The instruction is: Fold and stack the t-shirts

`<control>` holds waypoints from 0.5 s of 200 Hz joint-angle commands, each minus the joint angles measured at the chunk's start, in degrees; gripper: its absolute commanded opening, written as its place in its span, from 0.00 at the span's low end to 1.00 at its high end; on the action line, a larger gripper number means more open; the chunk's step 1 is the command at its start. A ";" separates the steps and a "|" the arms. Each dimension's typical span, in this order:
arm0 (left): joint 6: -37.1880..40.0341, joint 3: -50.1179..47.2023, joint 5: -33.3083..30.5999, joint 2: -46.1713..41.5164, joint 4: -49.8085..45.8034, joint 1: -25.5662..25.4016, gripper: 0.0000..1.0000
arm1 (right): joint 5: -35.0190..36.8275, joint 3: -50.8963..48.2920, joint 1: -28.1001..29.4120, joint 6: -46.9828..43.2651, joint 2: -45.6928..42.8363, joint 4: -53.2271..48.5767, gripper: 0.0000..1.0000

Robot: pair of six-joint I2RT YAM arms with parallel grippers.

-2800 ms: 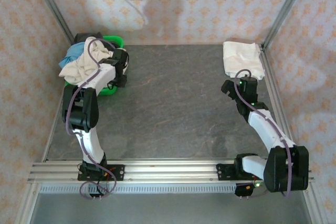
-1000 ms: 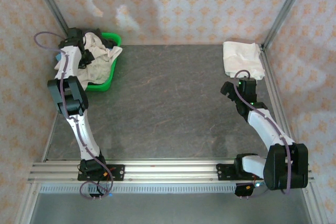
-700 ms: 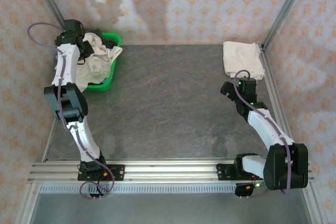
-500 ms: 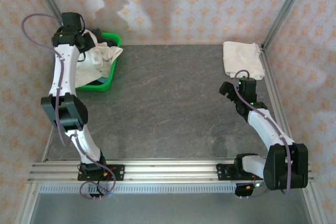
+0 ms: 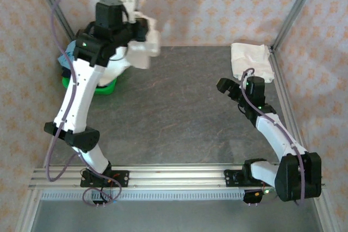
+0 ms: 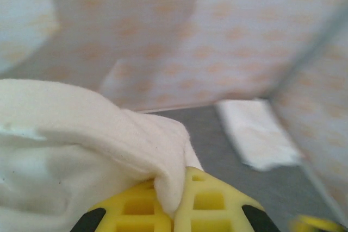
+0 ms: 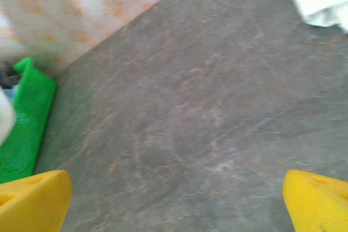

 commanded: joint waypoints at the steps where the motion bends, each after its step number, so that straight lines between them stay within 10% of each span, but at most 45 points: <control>1: 0.59 5.81 6.17 -1.54 3.42 -3.45 0.00 | -2.71 2.64 0.72 1.47 -3.35 2.58 0.99; 40: -0.51 0.12 -2.46 -2.22 6.28 -1.68 0.00 | -0.11 2.08 0.72 1.79 -8.21 -0.40 0.99; 71: -8.46 -15.34 2.99 -1.33 13.91 7.70 0.01 | 3.05 1.02 0.75 2.23 -8.84 -2.45 0.99; 100: -9.81 -31.24 1.05 -0.36 18.87 11.74 0.78 | 6.19 0.73 0.80 2.17 -5.34 -5.75 0.99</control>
